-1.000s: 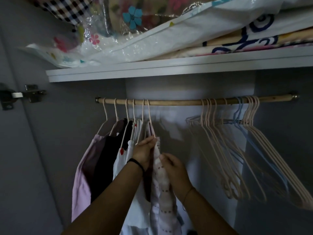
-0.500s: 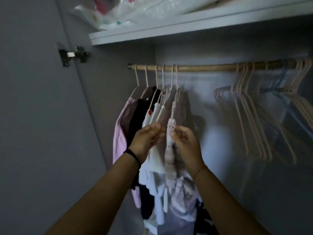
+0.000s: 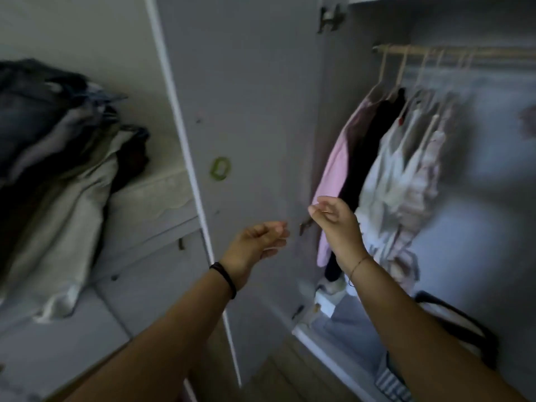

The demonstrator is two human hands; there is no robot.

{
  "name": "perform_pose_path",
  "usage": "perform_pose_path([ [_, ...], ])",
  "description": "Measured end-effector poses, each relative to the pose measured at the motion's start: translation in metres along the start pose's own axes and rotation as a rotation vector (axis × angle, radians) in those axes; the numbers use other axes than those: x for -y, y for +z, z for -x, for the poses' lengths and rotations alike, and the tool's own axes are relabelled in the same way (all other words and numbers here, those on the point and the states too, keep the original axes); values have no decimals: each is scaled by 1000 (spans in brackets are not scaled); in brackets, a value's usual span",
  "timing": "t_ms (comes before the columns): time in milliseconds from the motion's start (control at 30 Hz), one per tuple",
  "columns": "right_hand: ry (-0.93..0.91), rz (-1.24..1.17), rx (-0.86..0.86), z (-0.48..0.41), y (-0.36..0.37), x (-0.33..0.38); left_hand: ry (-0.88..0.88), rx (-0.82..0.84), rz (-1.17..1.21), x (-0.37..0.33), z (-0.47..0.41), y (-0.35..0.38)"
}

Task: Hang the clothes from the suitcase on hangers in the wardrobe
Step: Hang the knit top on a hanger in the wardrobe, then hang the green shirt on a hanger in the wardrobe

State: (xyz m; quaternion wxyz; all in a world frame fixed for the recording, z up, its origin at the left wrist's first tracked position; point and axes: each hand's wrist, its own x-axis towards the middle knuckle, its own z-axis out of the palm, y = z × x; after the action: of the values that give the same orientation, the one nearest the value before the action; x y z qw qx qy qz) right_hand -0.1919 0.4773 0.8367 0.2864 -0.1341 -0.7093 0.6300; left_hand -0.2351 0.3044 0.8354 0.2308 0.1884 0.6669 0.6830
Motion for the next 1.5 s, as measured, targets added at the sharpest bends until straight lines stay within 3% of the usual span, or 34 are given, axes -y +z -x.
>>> perform_pose_path([
  [267, 81, 37, 286, 116, 135, -34, -128, -204, 37, 56, 150, -117],
  [433, 95, 70, 505, 176, 199, -49, -182, -420, 116, 89, 239, -165],
  [733, 222, 55, 867, 310, 273, -138, -357, -813, 216, 204, 390, -199],
  [967, 344, 132, 1005, 398, 302, -231, -484, -950, 313, 323, 454, -215],
  [1133, 394, 185, 1030, 450, 326, -323, -583, -979, 356, 434, 462, -231],
  [1400, 450, 302, 1070, 538, 345, -564, -699, -1138, 297, 675, 476, -254],
  [1500, 450, 365, 1099, 559, 352, -643, -661, -1193, 271, 746, 469, -265],
])
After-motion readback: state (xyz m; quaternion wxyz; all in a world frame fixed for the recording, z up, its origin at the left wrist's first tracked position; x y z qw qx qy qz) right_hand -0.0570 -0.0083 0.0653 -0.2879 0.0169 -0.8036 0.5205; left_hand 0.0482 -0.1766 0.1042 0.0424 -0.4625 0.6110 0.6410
